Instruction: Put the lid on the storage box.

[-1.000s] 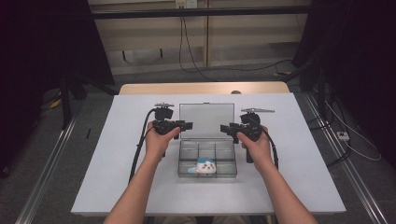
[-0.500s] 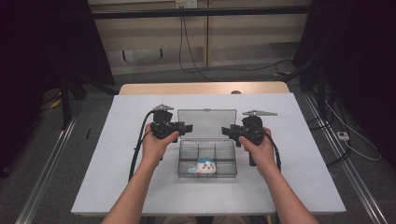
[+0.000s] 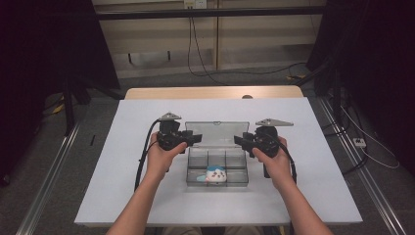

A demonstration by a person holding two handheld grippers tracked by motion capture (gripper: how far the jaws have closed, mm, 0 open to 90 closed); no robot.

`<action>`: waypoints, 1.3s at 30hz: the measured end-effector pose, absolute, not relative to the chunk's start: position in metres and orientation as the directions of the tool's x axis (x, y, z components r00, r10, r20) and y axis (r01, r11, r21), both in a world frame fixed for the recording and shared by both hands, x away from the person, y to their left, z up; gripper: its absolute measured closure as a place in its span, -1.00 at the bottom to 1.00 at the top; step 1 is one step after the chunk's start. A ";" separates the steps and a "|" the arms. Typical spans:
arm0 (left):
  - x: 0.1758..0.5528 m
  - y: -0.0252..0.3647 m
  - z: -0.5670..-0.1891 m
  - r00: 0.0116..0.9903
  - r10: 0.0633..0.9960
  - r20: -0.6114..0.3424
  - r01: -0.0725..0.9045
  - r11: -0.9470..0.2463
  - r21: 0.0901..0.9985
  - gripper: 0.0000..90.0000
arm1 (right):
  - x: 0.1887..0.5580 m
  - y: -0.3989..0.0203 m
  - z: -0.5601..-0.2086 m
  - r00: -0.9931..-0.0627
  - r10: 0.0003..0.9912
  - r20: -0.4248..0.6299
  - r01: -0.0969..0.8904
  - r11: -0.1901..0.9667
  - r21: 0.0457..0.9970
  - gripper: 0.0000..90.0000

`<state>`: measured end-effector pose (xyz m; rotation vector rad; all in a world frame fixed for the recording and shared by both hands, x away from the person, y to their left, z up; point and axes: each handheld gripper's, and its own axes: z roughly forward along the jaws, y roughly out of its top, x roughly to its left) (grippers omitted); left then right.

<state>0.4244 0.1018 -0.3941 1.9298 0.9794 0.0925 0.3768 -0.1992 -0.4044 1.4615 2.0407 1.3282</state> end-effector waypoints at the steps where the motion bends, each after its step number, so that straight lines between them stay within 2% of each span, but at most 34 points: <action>1: 0.423 0.102 -0.394 0.677 0.668 -0.309 0.593 -0.247 0.767 0.15 | 0.376 -0.199 -0.405 -0.438 0.862 0.256 0.584 0.056 0.810 0.24; 9: 0.418 0.112 -0.396 0.672 0.671 -0.314 0.599 -0.243 0.763 0.08 | 0.372 -0.204 -0.404 -0.443 0.853 0.277 0.579 0.036 0.814 0.27; 23: 0.408 0.116 -0.396 0.695 0.644 -0.319 0.584 -0.248 0.773 0.14 | 0.357 -0.215 -0.405 -0.460 0.847 0.266 0.568 0.050 0.821 0.24; 25: 0.408 0.117 -0.397 0.696 0.644 -0.318 0.587 -0.253 0.769 0.15 | 0.355 -0.217 -0.405 -0.455 0.847 0.274 0.572 0.042 0.819 0.21; 29: 0.407 0.118 -0.399 0.692 0.644 -0.325 0.588 -0.243 0.771 0.16 | 0.350 -0.221 -0.405 -0.452 0.848 0.276 0.587 0.050 0.808 0.00; 34: 0.405 0.118 -0.401 0.695 0.644 -0.319 0.589 -0.256 0.767 0.17 | 0.341 -0.225 -0.406 -0.452 0.841 0.297 0.598 0.038 0.801 0.19; 39: 0.403 0.118 -0.401 0.696 0.643 -0.319 0.590 -0.259 0.765 0.17 | 0.334 -0.229 -0.409 -0.473 0.816 0.332 0.614 0.035 0.789 0.76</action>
